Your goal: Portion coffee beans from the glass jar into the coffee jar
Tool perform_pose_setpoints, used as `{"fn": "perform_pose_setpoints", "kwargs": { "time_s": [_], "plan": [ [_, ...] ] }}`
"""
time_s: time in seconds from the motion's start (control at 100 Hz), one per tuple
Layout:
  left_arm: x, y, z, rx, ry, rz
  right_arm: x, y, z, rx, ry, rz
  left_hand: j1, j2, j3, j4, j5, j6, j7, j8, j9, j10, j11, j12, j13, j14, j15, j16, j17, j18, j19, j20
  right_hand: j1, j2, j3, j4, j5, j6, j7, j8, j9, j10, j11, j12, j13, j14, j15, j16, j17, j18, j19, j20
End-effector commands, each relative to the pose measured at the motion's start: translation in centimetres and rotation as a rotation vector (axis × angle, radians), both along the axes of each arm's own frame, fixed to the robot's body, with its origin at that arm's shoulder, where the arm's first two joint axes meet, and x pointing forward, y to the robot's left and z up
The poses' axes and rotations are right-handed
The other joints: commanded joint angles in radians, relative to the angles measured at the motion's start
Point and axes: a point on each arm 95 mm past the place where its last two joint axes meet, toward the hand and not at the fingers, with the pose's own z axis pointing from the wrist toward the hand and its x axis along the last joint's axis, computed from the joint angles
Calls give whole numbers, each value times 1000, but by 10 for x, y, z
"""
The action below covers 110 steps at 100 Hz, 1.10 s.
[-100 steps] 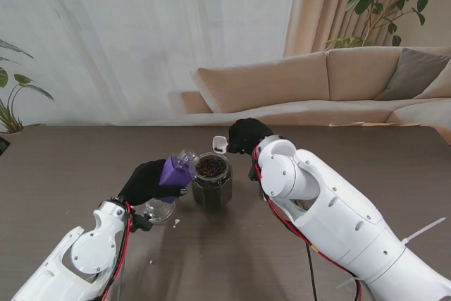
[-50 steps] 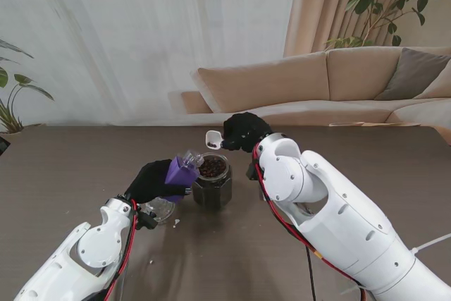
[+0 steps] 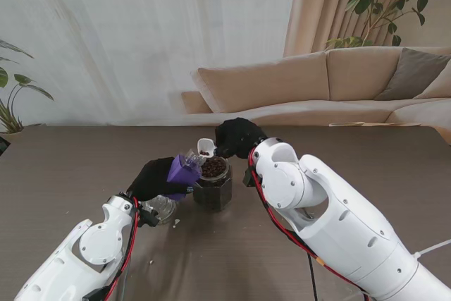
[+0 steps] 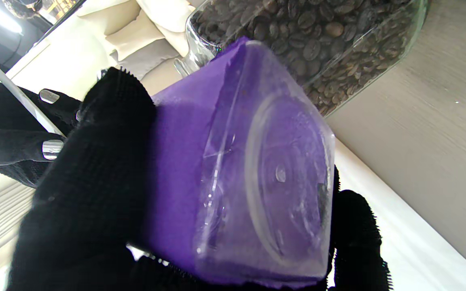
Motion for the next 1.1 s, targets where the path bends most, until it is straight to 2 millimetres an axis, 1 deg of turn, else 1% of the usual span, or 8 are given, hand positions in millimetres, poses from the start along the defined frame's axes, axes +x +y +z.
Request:
{"fn": "perform_pose_setpoints", "kwargs": {
  "time_s": [0.0,0.55,0.85,1.09],
  "plan": [
    [0,-3,0,-4,6,-18,-4,6,-3,-11,2,26,186,248,398,52,126,-79,185,55,-2,-55,2,3,-15,34,66,24,-35,-135,-17,-6,5,-1,48,-5,9,8,18,10,40,37,6,8,25,-63,17,3,359,18,-13,1],
    [-5,-3,0,-8,-8,-20,-5,12,-3,-46,-64,107,184,247,400,52,127,-81,186,54,-1,-56,2,2,-12,33,67,24,-34,-133,-16,-6,3,-3,51,-6,4,-18,17,16,32,24,8,13,27,-78,0,-3,353,-5,-21,-2],
    [-6,-3,2,-25,-25,-28,-9,18,1,-62,-151,144,185,247,402,51,130,-81,185,54,0,-55,2,2,-13,33,66,24,-34,-133,-16,-6,1,-4,58,-7,7,-27,18,16,35,18,9,13,27,-86,0,-2,359,-12,-21,-2],
    [-6,-3,2,-33,-40,-31,-13,18,4,-81,-216,180,186,246,402,50,132,-80,183,53,1,-55,2,3,-14,33,66,23,-33,-135,-16,-7,-1,-6,62,-9,8,-31,19,14,37,16,9,11,27,-89,1,0,360,-15,-23,-1]
  ]
}}
